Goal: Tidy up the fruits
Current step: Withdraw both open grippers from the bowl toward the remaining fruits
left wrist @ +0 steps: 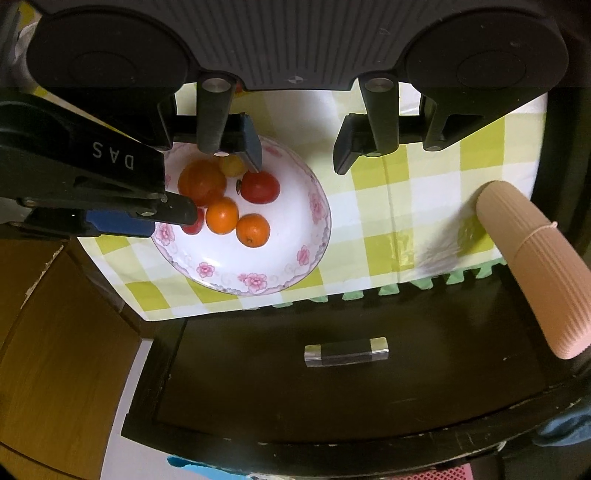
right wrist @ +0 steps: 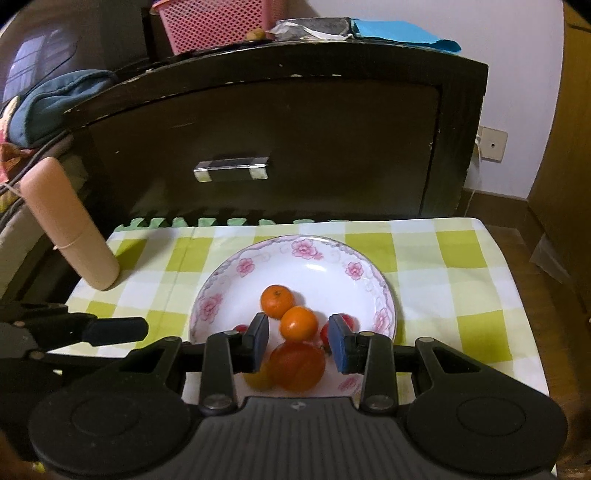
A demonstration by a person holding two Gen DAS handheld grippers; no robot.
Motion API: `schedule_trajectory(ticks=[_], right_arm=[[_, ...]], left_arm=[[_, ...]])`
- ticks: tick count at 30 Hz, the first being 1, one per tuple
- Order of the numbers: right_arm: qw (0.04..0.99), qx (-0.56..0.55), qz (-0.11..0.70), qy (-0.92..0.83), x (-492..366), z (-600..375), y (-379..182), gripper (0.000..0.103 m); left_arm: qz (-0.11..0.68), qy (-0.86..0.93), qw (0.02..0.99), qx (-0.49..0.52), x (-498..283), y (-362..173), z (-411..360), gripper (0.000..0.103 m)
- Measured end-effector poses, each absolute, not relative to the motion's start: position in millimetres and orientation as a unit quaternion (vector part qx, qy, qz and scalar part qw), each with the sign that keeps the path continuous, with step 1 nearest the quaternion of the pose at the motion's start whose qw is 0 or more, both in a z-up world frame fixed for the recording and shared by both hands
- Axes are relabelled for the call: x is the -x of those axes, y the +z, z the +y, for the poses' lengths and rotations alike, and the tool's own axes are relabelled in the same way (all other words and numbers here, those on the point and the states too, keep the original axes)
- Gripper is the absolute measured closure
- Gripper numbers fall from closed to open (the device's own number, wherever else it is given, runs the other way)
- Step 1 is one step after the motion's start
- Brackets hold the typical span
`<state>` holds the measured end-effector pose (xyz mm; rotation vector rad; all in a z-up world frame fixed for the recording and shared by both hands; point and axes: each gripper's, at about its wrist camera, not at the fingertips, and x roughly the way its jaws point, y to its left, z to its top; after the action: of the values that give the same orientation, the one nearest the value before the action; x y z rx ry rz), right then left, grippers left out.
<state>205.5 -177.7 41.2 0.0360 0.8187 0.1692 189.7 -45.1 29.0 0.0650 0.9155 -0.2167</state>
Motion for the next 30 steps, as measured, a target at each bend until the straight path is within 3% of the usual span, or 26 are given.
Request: schedule_trajectory(ticks=[30], right_arm=[[0.887, -0.019, 0.447, 0.113, -120.9, -152.4, 19.0, 0.07]], left_arm=[[0.471, -0.101, 0.876, -0.019, -134.7, 22.2, -10.7, 0.046]])
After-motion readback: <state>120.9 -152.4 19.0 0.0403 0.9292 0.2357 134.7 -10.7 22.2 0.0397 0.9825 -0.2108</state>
